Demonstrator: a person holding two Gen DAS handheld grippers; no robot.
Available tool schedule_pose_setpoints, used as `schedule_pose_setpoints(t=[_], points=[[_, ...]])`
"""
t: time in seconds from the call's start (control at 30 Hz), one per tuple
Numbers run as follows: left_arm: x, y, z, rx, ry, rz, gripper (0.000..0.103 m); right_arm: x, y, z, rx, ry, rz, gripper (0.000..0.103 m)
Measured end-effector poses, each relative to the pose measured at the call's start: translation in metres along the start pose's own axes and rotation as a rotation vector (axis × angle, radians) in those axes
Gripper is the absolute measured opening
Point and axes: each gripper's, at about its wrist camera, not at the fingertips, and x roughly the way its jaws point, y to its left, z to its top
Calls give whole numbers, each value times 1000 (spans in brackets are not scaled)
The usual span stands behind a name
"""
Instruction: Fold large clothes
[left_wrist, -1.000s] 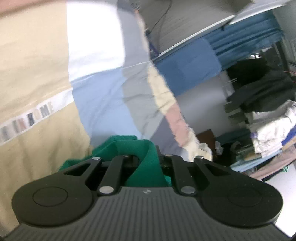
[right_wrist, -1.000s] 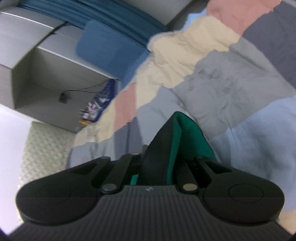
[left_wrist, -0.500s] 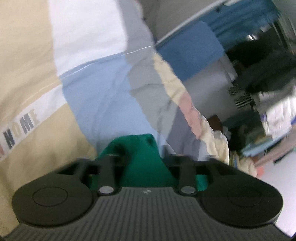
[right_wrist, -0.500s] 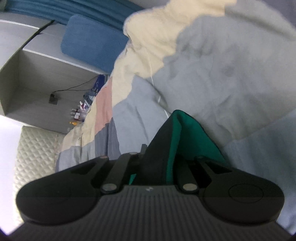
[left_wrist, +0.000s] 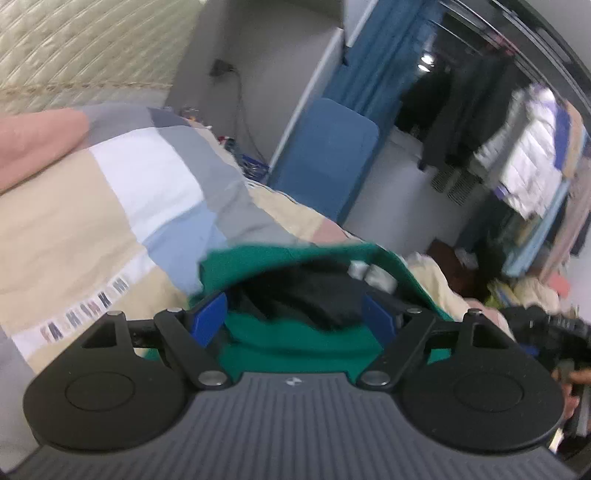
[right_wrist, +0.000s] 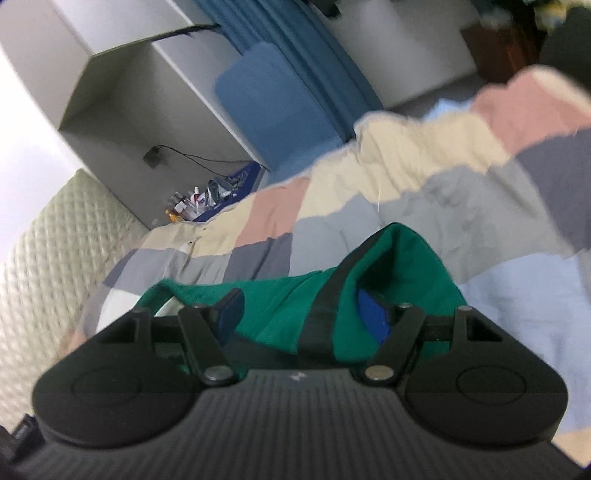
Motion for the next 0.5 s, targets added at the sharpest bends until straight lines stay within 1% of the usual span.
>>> schedule_pose_setpoints(t=[0.1,0.13,0.2,0.23,0.27,0.33,0.37,0.4,0.43,0.5], points=[[5,-14,-21,23,62,-16,84,-17,17,-15,-67,-5,36,71],[9,-17,-26,32,82,-13,84,-19,23,-20,-93,-3,35,70],[22,-22,-38,68,111,22,84,-22,38,-33,-155,3,28,70],[30,-22,-43,81,117,36,84,-19,44,-39,-174,20,37,70],[36,-22,-47,85,125,46,84,-14,50,-45,-189,42,49,70],[49,-18,-53,78,145,55,84,2,63,-57,-231,94,66,61],[55,-17,-55,74,153,63,84,11,69,-63,-258,118,58,59],[61,-18,-58,73,156,72,84,23,74,-69,-286,141,42,55],[65,-17,-59,75,154,78,84,34,78,-74,-305,155,28,53],[70,-17,-60,86,145,87,84,52,87,-81,-358,146,-8,53]])
